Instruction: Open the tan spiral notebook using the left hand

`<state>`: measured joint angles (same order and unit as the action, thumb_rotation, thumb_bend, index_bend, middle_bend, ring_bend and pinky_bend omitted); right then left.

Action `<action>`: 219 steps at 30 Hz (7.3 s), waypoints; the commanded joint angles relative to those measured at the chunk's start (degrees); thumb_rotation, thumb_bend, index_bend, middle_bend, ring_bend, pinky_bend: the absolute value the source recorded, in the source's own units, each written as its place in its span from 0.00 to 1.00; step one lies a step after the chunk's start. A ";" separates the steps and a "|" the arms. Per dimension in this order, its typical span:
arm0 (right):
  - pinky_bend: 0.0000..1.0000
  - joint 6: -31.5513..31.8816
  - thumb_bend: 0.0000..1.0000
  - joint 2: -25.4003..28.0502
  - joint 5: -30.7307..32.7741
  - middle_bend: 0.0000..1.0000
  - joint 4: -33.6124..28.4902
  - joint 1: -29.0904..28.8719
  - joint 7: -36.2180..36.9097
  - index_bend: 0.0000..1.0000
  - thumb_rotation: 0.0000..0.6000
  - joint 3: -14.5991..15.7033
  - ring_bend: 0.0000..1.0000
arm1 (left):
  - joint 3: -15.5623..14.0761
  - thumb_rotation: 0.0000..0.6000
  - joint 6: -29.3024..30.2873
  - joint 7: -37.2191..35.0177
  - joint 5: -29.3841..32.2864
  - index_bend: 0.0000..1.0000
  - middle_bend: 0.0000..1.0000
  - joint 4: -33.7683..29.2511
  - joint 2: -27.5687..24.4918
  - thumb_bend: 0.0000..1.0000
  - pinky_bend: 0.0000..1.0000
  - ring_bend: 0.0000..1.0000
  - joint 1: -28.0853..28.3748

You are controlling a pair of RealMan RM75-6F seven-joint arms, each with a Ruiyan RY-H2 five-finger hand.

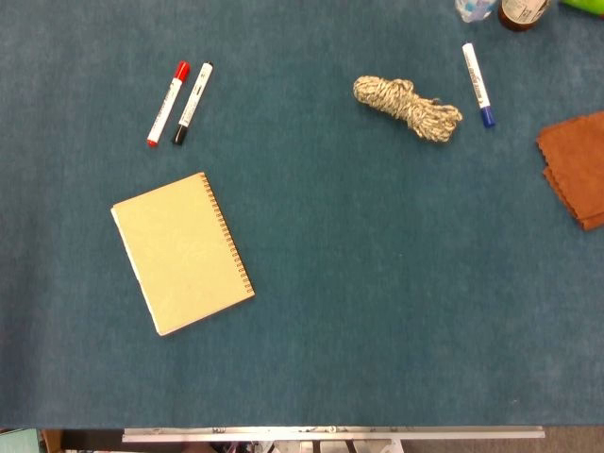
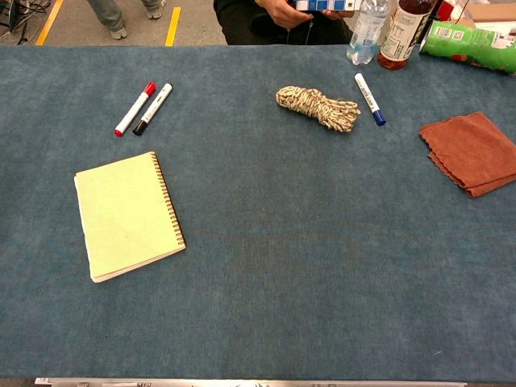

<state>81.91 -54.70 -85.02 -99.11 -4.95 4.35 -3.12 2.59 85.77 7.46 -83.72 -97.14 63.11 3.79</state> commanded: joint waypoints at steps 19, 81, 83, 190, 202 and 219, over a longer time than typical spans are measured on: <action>0.28 0.09 0.18 1.13 -0.54 0.20 -1.84 -0.83 -1.02 0.22 1.00 -0.90 0.15 | -6.13 1.00 -6.82 -21.12 -17.16 0.11 0.05 17.71 0.94 0.38 0.00 0.00 8.05; 0.28 0.81 0.18 1.92 -0.26 0.20 -5.91 -0.14 -5.51 0.22 1.00 -0.43 0.15 | -15.72 1.00 -5.21 -32.89 -24.33 0.21 0.10 61.16 29.99 0.22 0.00 0.00 19.65; 0.28 0.76 0.18 1.90 -0.16 0.20 -5.83 -0.14 -5.50 0.22 1.00 -0.45 0.15 | -15.64 1.00 -5.47 -33.23 -24.05 0.21 0.10 60.79 30.26 0.22 0.00 0.00 20.01; 0.28 7.15 0.18 -0.58 -1.97 0.20 3.58 4.42 4.53 0.22 1.00 -0.39 0.15 | -10.25 1.00 -32.04 -19.37 -18.79 0.69 0.29 1.26 5.38 0.37 0.01 0.09 40.19; 0.28 7.25 0.18 -0.84 -1.34 0.20 4.44 5.18 5.03 0.22 1.00 -0.14 0.15 | -7.12 1.00 -40.34 -9.18 -14.80 0.67 0.29 -3.79 8.43 0.37 0.01 0.09 44.44; 0.28 7.06 0.18 -1.49 -0.86 0.20 6.68 5.65 7.06 0.22 1.00 -0.16 0.15 | -2.18 1.00 -47.20 9.81 2.41 0.59 0.25 -6.69 16.69 0.37 0.01 0.08 46.60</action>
<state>88.95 -56.18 -85.89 -92.46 0.67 11.37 -3.28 -0.35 39.82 15.25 -83.44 -103.82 78.26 49.66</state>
